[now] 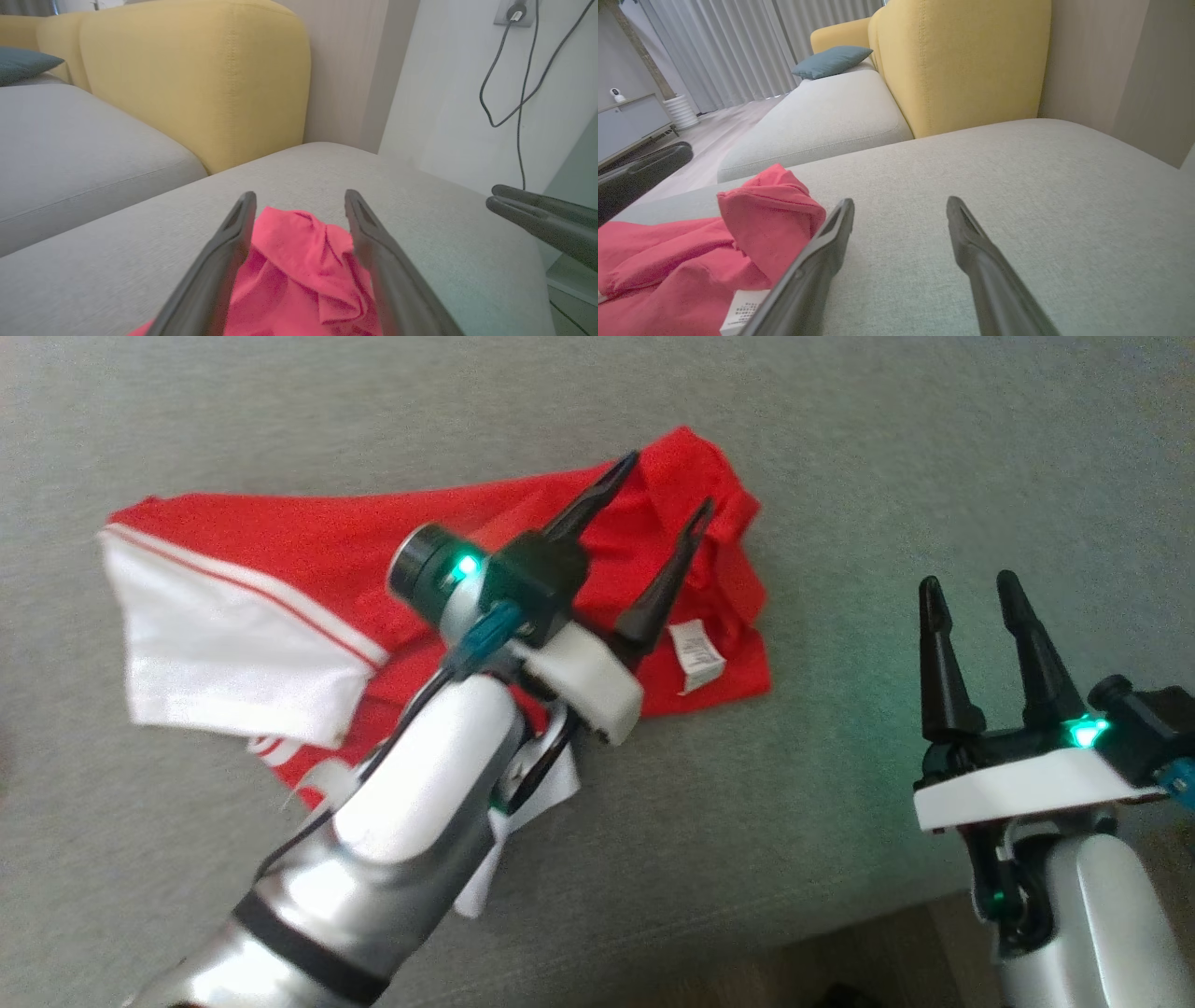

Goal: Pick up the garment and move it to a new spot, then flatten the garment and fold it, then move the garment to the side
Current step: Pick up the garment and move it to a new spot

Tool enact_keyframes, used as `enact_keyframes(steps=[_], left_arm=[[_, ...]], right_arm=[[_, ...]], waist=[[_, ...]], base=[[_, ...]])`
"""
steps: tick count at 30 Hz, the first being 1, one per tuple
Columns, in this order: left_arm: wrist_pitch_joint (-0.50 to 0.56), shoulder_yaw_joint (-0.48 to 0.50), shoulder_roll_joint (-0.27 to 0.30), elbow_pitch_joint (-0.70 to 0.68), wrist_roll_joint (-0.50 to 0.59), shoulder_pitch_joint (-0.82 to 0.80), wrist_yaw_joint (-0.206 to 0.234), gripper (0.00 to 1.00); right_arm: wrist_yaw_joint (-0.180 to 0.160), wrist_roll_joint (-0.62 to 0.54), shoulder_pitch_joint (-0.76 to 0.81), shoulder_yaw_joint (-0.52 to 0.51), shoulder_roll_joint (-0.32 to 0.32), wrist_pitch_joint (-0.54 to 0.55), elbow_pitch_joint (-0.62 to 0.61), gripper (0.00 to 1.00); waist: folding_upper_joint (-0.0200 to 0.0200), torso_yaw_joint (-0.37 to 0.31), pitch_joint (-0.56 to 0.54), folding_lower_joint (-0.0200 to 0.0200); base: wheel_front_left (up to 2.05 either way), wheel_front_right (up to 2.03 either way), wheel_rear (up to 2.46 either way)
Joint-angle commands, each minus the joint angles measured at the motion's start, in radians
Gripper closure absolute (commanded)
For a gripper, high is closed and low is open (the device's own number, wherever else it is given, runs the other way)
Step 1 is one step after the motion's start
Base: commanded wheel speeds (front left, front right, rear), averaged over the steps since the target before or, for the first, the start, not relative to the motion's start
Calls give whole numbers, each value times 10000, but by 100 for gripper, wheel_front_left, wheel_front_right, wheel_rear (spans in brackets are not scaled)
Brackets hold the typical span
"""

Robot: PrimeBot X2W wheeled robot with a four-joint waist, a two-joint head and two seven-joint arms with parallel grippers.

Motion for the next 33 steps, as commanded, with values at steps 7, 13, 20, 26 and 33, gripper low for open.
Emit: enact_keyframes(steps=[7, 13, 20, 26, 33], left_arm=[[-213, 1503, 1195, -1699, -50, 1458, 1156, 0], [-222, 2996, 1861, -2627, -182, 2725, 1999, 0], [-224, 4410, 2297, -3130, -185, 4007, 2247, 0], [-224, 4771, 2354, -3268, 28, 4819, 2060, 0], [-225, 4938, 2388, -3388, 214, 5619, 2005, 0]], right_arm=[[77, -516, 136, -97, -41, 481, -743, 0], [77, -706, 321, -243, -41, 745, -924, 0], [77, -872, 570, -356, -41, 988, -962, 0], [77, -943, 909, -421, -41, 1156, -915, 0], [77, -970, 1366, -390, -41, 1339, -1012, 0]], waist=[[0, 1550, -856, -1], [0, 2250, -1158, -1], [0, 2723, -1614, -1], [0, 2869, -2120, -1], [0, 2787, -2615, -1]], base=[[0, 0, 0], [0, 0, 0], [0, 0, 0], [0, 0, 0], [0, 0, 0]])
